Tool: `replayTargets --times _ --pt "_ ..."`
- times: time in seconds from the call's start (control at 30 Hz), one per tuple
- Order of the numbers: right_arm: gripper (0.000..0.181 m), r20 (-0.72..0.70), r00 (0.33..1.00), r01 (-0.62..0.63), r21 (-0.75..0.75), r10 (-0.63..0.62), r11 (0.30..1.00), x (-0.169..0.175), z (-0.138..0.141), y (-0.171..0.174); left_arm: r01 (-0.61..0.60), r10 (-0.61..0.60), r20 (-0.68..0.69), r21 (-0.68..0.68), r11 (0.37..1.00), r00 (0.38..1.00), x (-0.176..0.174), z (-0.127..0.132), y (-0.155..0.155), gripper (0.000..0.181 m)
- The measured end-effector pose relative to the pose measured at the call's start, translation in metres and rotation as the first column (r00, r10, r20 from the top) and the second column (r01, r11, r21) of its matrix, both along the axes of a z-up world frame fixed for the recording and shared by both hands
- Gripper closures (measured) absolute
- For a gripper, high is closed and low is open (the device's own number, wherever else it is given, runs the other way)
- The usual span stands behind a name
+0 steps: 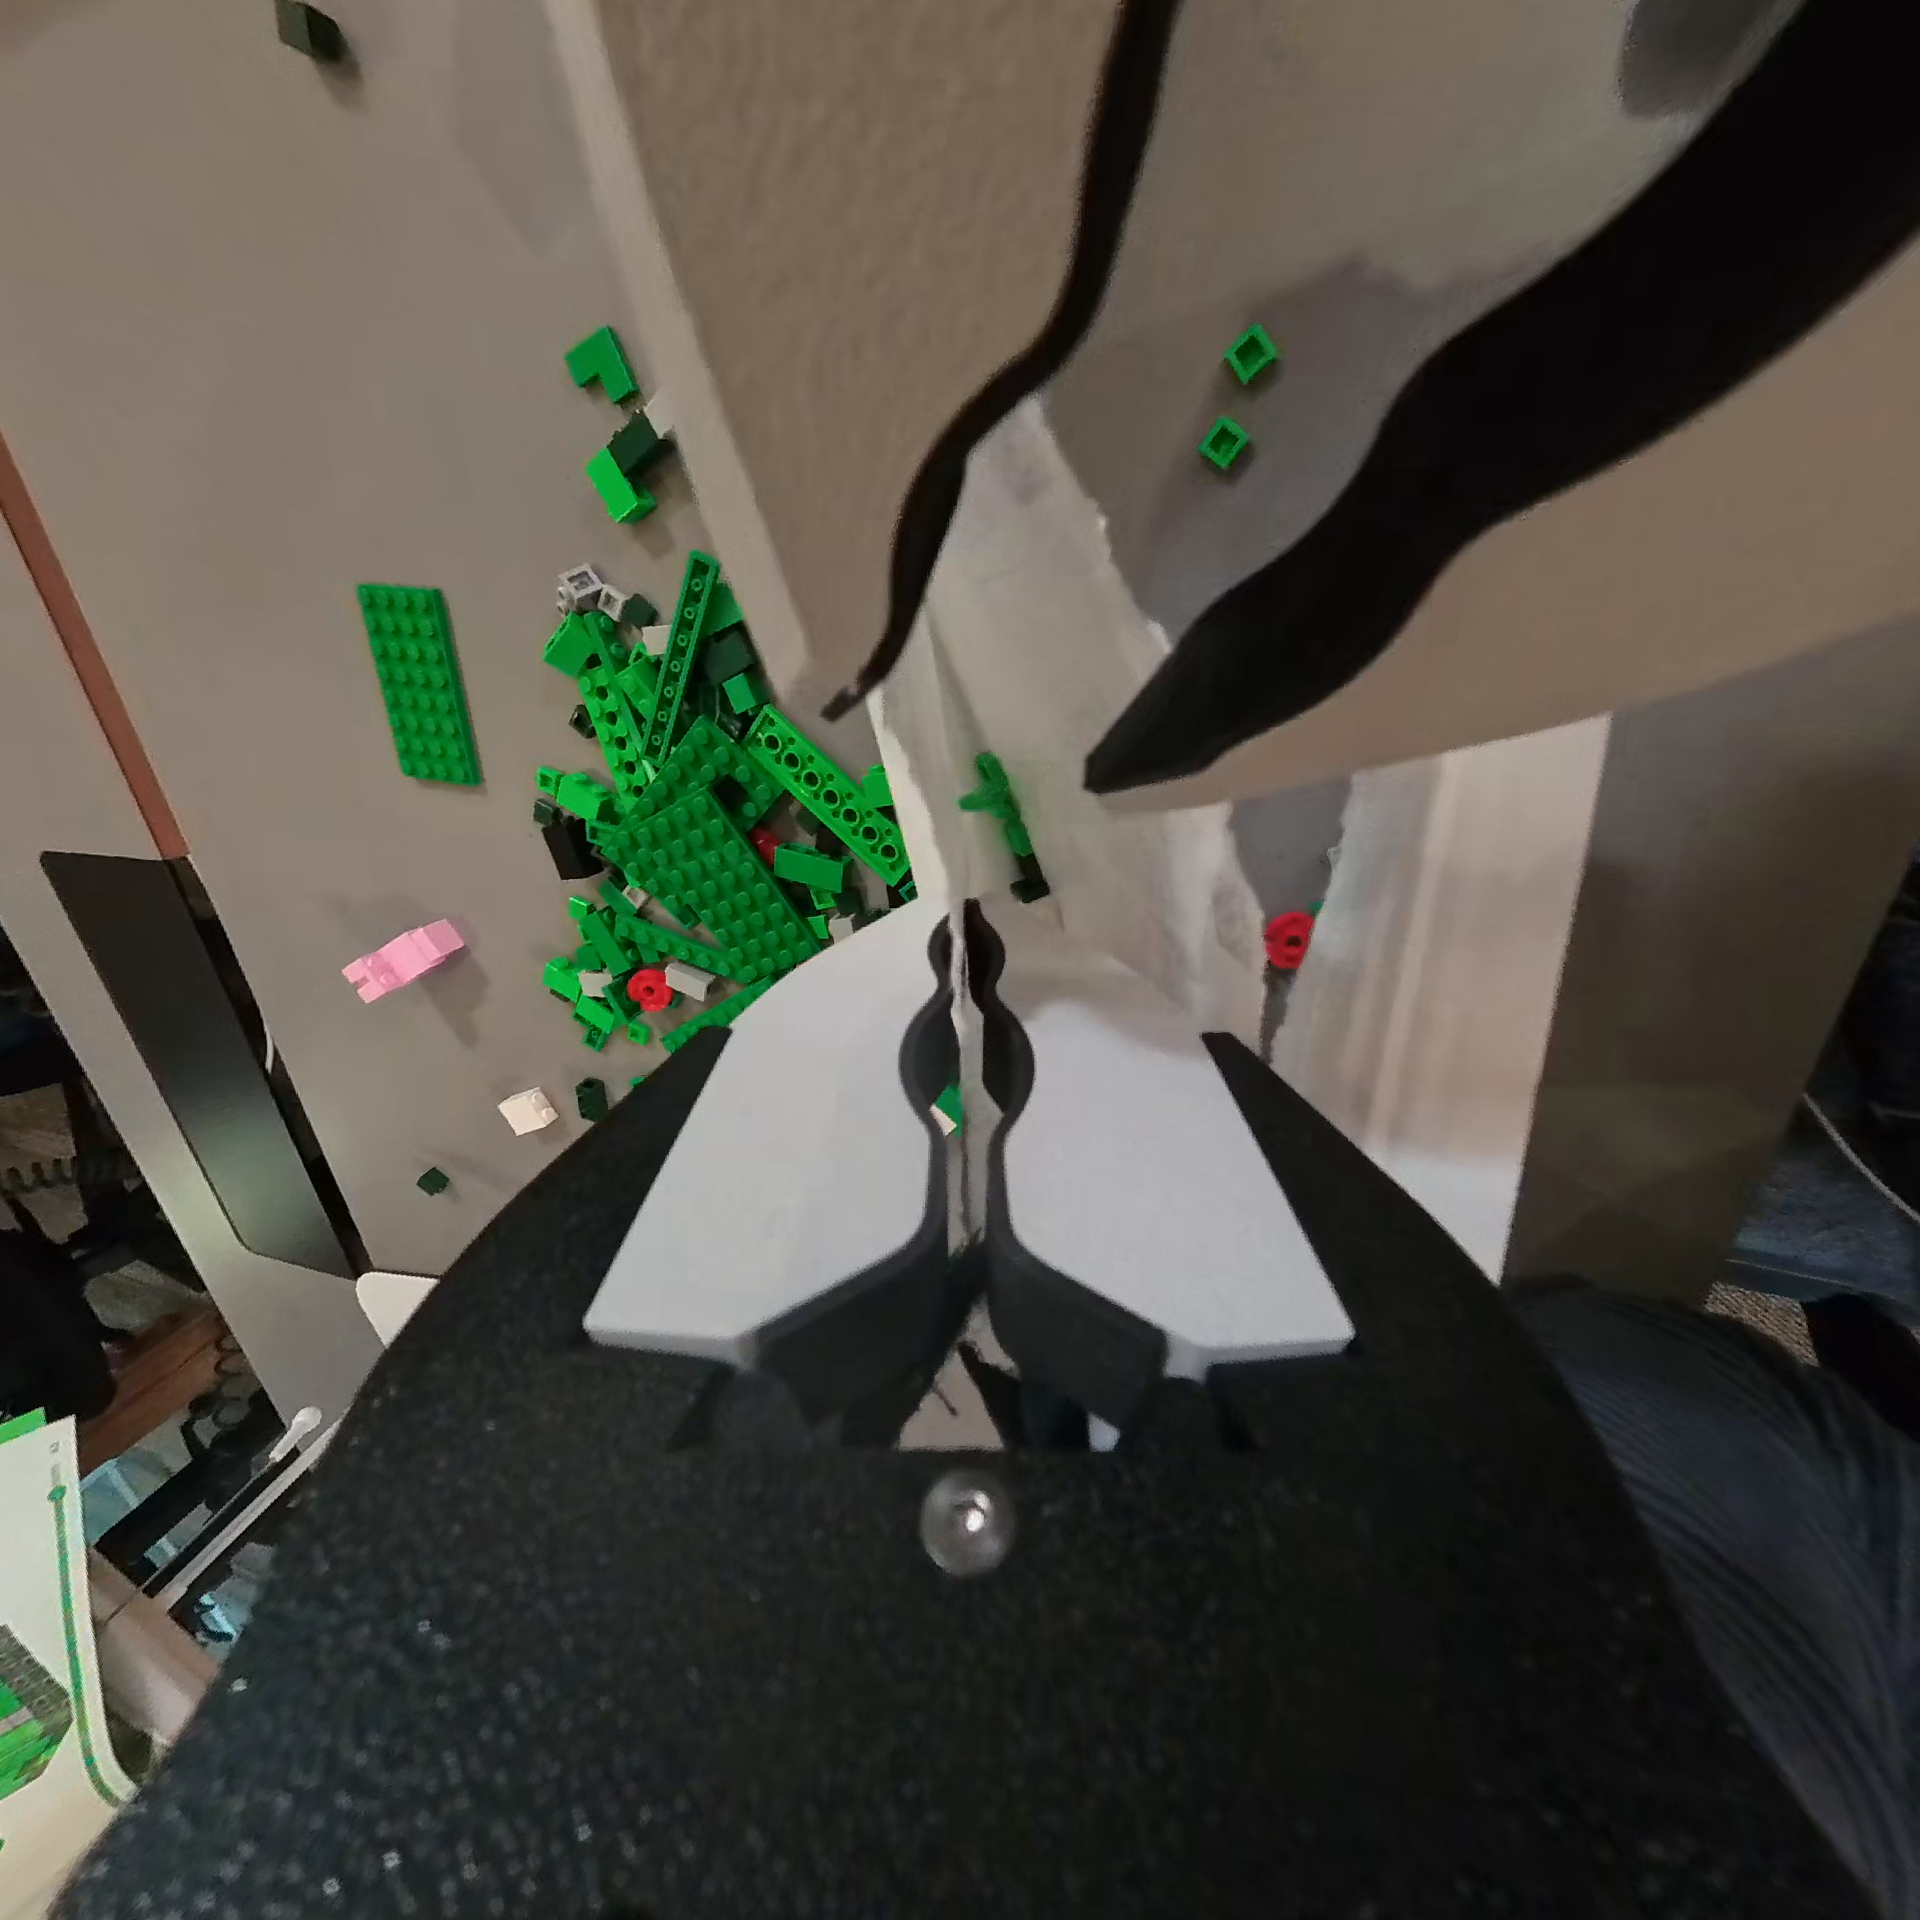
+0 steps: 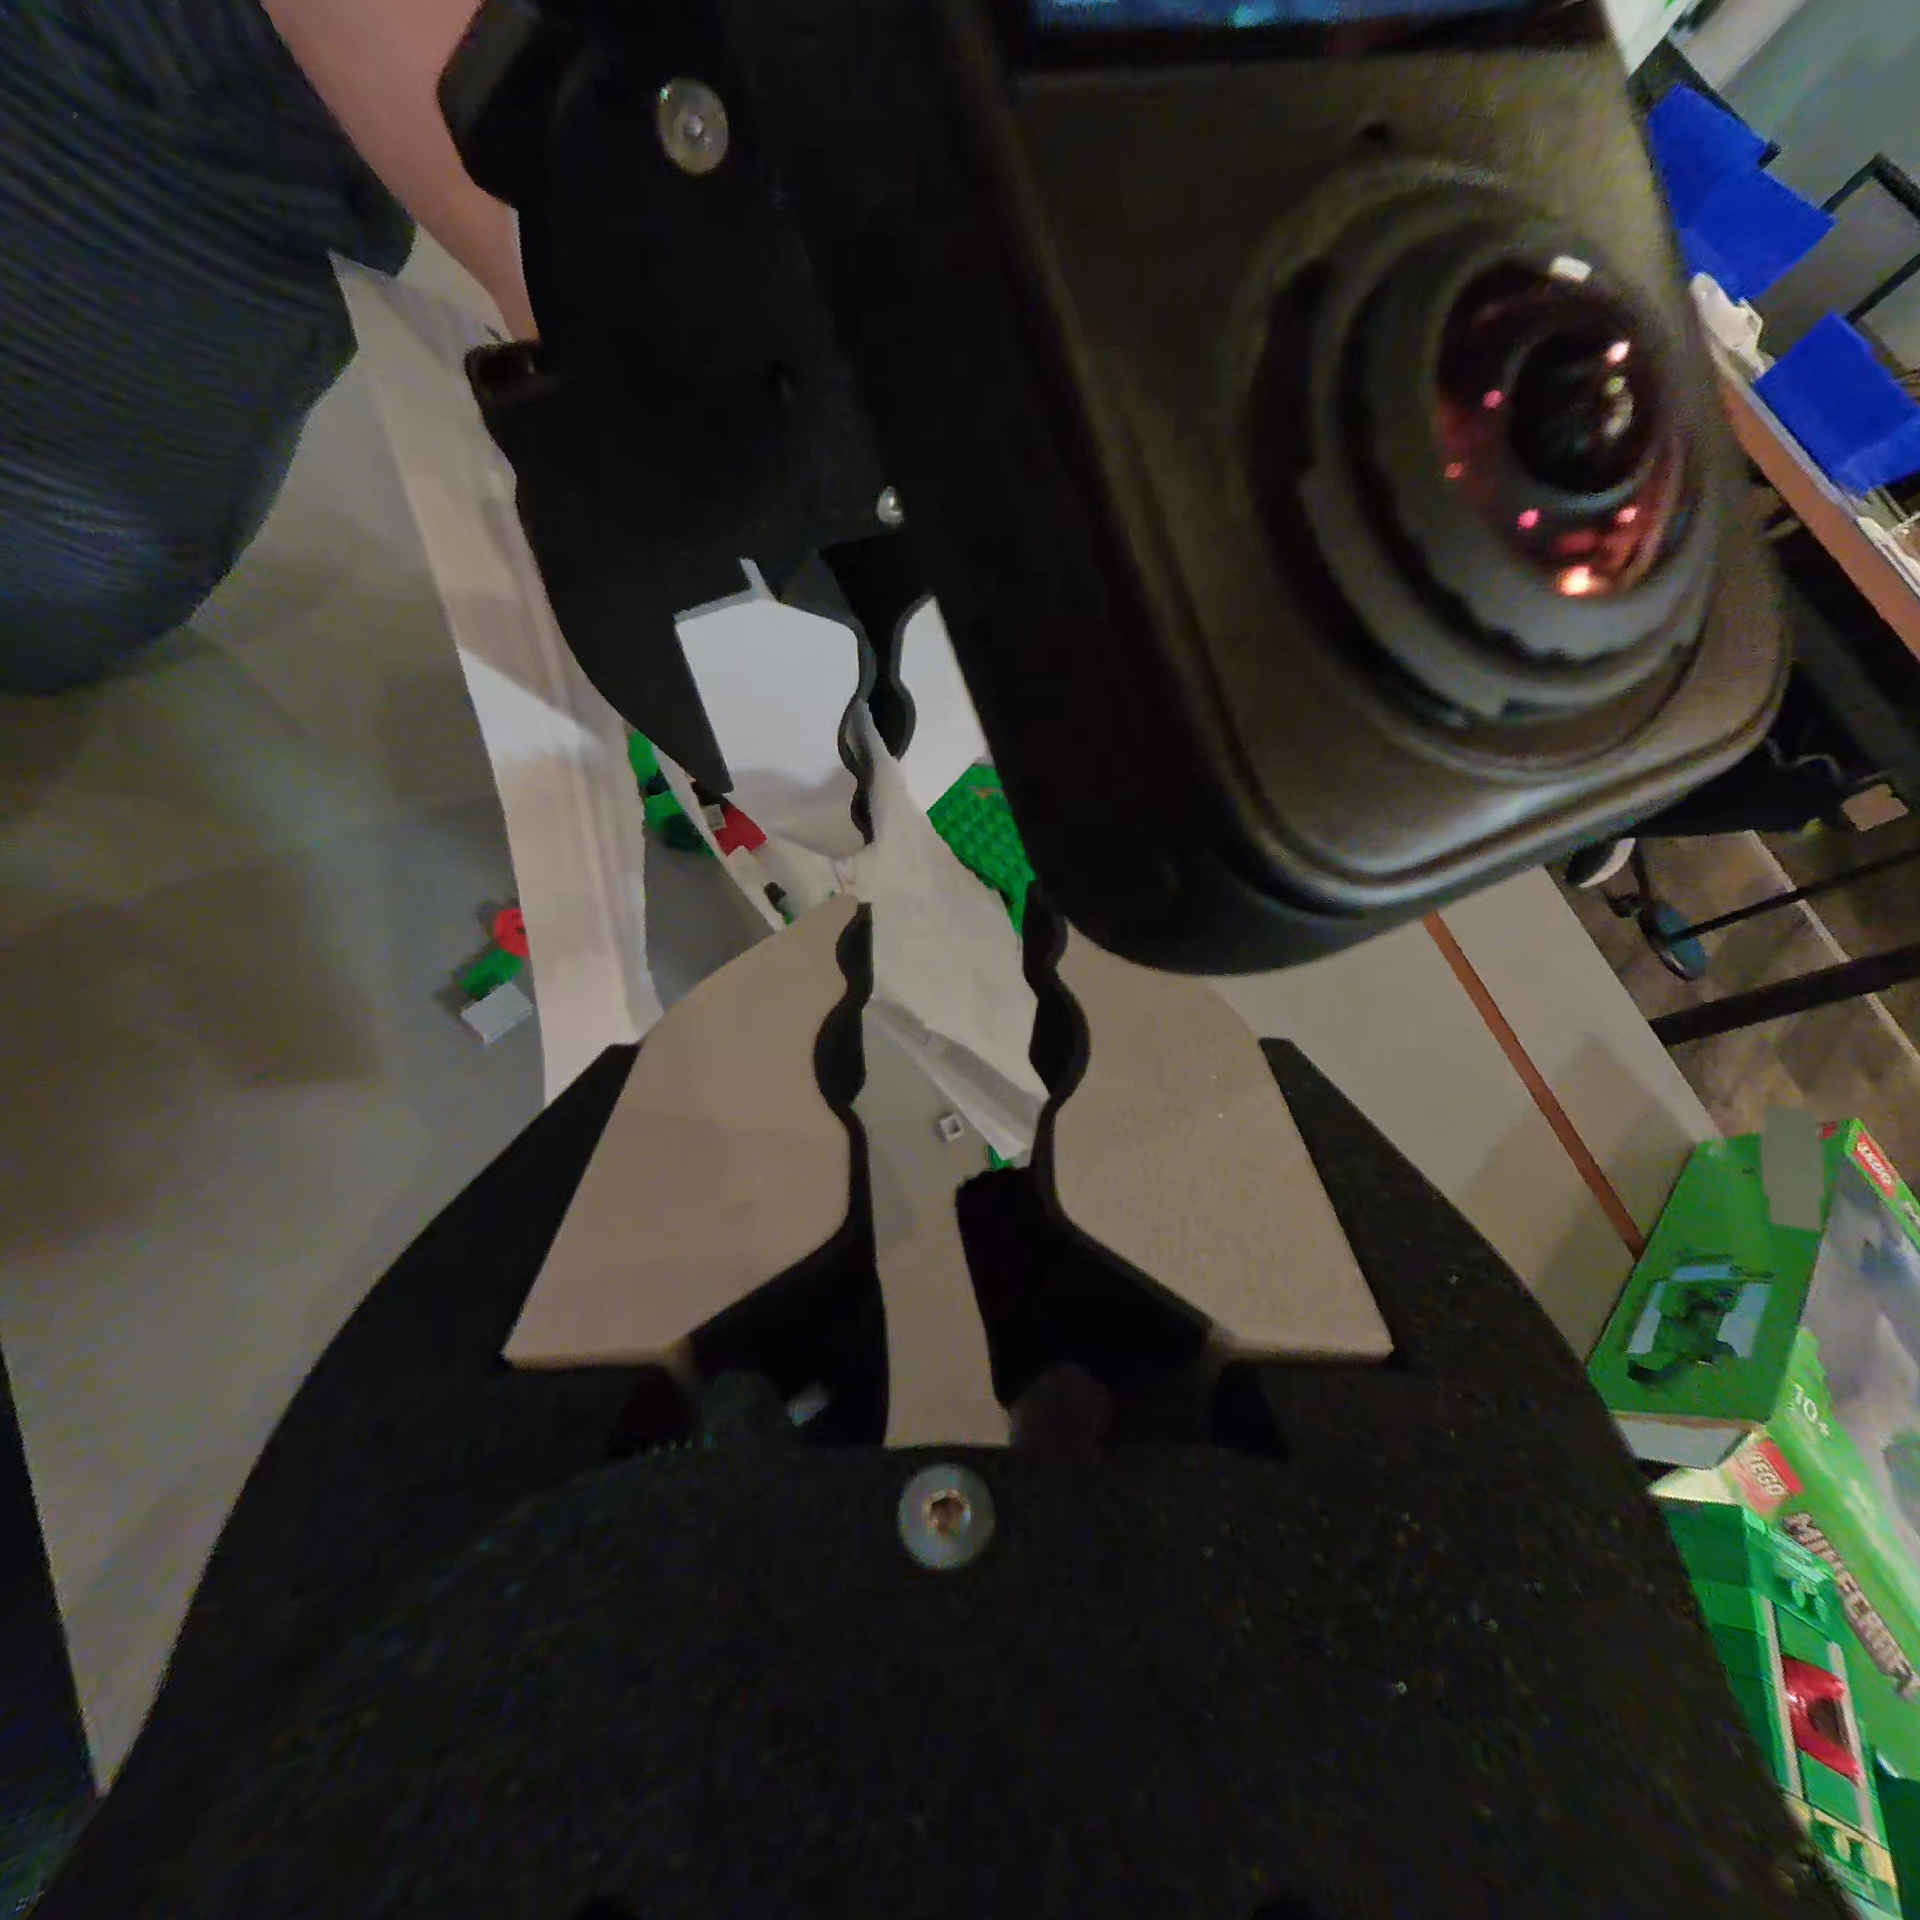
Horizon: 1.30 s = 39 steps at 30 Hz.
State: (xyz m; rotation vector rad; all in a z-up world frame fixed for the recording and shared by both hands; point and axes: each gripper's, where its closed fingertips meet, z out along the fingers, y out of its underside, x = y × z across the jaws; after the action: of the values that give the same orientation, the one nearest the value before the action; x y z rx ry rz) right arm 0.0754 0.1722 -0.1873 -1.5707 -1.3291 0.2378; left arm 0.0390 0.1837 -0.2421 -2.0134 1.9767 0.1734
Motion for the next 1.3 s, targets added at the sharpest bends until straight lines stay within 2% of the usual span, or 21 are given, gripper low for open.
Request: replayTargets --times 0.17,0.23,0.3,0.4,0.5,0.57,0.77,1.1,1.2,1.3 --pt "0.15 0.004 0.996 0.087 0.053 -0.087 0.995 0.02 0.007 0.003 -0.025 0.025 -0.002 0.001 1.0 1.0 -0.005 0.0 0.004 0.181" --pt "0.154 -0.019 0.993 0.113 -0.002 -0.113 0.994 0.037 0.0 0.001 -0.059 0.059 0.002 0.002 0.998 0.998 -0.011 0.001 0.009 0.181" --pt "0.157 -0.007 0.994 0.108 -0.147 -0.11 0.983 0.052 -0.027 -0.003 -0.092 0.092 0.014 0.005 0.996 0.996 -0.017 0.003 0.013 0.181" --pt "0.153 0.048 0.997 0.077 -0.357 -0.064 0.931 0.06 -0.084 -0.011 -0.097 0.097 0.038 0.006 0.995 0.995 -0.02 0.006 0.014 0.181" --pt "0.154 0.096 0.995 0.051 -0.424 -0.011 0.904 0.06 -0.124 -0.019 -0.086 0.086 0.04 0.01 0.996 0.996 -0.019 0.007 0.013 0.181" --pt "0.157 0.082 0.997 0.039 -0.449 -0.002 0.893 0.058 -0.133 -0.021 -0.079 0.079 0.038 0.01 0.997 0.996 -0.018 0.007 0.012 0.181" --pt "0.169 0.075 0.997 0.044 -0.537 -0.005 0.842 0.059 -0.143 -0.021 -0.072 0.072 0.028 0.013 0.997 0.997 -0.016 0.007 0.01 0.181" --pt "0.173 0.115 0.993 0.071 -0.524 -0.012 0.849 0.059 -0.147 -0.015 -0.059 0.058 0.04 0.029 0.998 0.998 -0.015 0.011 0.007 0.181" --pt "0.173 0.061 0.998 0.029 -0.511 0.002 0.859 0.052 -0.133 -0.017 -0.061 0.06 0.041 0.029 0.998 0.997 -0.015 0.011 0.007 0.181" --pt "0.173 -0.044 0.999 -0.033 -0.446 0.015 0.894 0.045 -0.095 -0.02 -0.059 0.058 0.04 0.026 0.998 0.998 -0.014 0.011 0.007 0.181"
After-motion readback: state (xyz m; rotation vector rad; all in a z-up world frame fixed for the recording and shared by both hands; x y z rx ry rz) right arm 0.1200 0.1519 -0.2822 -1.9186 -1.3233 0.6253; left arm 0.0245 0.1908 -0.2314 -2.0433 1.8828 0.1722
